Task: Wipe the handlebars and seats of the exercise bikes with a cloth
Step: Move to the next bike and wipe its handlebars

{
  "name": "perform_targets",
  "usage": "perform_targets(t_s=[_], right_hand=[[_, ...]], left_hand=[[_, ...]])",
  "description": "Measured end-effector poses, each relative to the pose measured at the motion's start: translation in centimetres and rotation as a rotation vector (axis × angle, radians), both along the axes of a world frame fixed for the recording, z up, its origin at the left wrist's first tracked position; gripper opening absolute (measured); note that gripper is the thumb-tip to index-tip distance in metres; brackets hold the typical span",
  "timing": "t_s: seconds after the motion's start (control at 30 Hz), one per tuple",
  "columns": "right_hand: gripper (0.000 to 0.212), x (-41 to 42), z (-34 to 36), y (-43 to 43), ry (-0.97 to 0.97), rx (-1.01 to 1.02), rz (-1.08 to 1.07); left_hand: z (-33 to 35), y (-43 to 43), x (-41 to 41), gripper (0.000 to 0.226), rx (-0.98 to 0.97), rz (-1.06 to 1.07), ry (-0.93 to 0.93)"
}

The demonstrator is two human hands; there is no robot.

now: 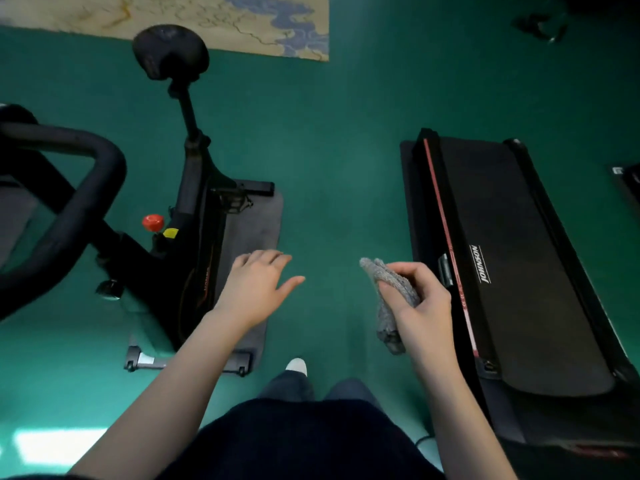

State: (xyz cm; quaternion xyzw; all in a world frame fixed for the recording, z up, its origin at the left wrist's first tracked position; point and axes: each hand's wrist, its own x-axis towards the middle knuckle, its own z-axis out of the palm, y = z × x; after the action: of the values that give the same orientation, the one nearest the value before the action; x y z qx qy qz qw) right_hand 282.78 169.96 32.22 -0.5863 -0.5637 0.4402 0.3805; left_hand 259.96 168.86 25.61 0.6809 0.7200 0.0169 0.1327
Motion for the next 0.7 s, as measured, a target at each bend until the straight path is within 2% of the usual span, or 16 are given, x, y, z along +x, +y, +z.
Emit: perform_targets(t_s=[0.17, 0.37, 0.53, 0.7], right_hand=[[0.024, -3.6, -0.1, 6.6, 0.019, -0.03, 0.158], [0.019, -9.5, -0.6, 14.5, 0.03, -0.006, 0.506], [0.016, -12.8, -0.6, 22.3, 0.02, 0.001, 0.838], [0.021, -15.2, -0.5, 29.0, 0.017, -0.057, 1.026]], left_hand=[[0.2, 2.3, -2.9, 0.056, -0.017, 0.165, 0.008], [-0.4, 3.9, -5.8, 0.058, -0.051, 0.479, 0.03], [-0.3, 7.2, -5.1, 0.06, -0.021, 0.795, -0.004], [0.6, 9.1, -2.9, 0.06, -0.016, 1.042, -0.022]])
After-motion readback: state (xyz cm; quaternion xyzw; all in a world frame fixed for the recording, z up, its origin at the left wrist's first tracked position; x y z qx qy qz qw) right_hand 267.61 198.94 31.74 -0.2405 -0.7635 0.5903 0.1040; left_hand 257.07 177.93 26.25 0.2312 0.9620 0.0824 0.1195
